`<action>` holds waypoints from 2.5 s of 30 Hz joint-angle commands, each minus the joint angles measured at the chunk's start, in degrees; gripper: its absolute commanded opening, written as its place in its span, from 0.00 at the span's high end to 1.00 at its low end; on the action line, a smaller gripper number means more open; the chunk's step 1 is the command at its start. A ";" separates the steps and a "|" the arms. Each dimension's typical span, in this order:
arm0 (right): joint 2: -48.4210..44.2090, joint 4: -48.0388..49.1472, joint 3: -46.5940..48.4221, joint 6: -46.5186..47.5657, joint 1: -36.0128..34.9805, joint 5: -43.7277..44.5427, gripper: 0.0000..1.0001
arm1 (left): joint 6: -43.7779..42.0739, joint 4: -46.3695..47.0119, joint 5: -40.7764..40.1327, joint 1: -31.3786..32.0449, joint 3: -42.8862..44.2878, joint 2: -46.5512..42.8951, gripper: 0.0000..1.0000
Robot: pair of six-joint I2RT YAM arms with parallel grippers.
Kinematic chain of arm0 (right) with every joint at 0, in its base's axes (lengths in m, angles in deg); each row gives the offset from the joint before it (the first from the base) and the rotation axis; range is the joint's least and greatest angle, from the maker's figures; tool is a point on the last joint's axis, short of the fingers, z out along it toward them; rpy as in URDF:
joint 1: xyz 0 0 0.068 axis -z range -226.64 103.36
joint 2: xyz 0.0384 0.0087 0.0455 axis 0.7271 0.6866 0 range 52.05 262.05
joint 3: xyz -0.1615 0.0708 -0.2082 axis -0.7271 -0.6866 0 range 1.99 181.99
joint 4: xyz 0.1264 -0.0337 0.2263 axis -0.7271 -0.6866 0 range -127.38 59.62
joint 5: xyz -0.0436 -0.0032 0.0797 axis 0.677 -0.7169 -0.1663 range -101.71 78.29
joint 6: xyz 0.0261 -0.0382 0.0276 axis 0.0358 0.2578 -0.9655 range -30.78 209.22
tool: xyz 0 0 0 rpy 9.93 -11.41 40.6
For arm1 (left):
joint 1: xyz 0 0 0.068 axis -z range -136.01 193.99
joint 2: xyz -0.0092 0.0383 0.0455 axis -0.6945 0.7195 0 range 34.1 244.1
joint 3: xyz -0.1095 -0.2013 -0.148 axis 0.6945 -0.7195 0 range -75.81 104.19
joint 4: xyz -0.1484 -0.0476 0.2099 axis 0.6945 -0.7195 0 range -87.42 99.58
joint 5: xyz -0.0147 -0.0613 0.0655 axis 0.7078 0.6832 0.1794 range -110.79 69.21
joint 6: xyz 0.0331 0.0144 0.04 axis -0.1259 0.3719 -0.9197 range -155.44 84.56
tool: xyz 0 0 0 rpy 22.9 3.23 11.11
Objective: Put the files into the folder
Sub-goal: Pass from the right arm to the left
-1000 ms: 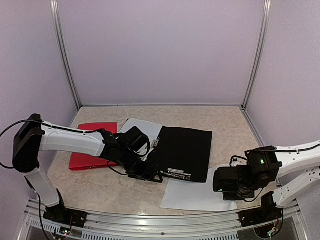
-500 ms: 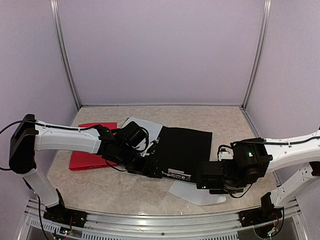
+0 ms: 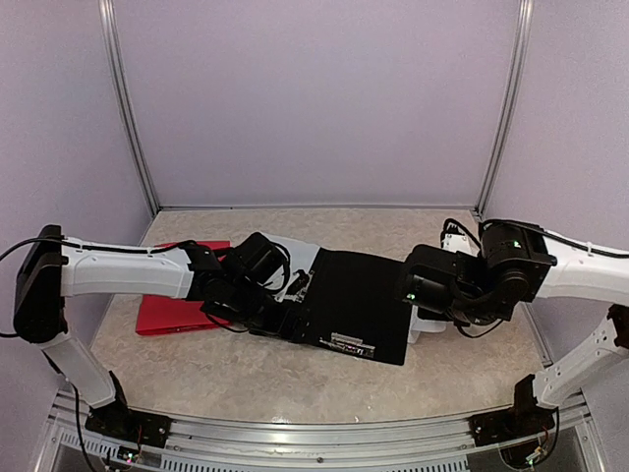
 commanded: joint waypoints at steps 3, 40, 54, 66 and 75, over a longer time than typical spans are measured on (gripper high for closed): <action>-1.13 1.60 3.05 16.67 9.40 7.93 1.00 | 0.02 -1.61 -3.06 -0.53 3.02 -0.63 0.06; 13.37 42.08 13.08 85.02 30.46 -49.84 1.00 | -20.87 -7.01 -4.43 -24.16 15.10 -13.46 0.03; 6.00 35.12 2.90 90.43 27.79 -48.13 1.00 | -43.28 -19.98 18.06 -24.88 39.30 5.28 0.04; 3.19 33.70 3.06 93.59 27.36 -45.77 1.00 | -60.46 -42.69 28.90 -23.35 65.88 27.05 0.07; 3.66 33.10 3.18 93.91 27.32 -46.50 1.00 | -63.26 -41.40 27.75 -21.85 67.97 31.51 0.07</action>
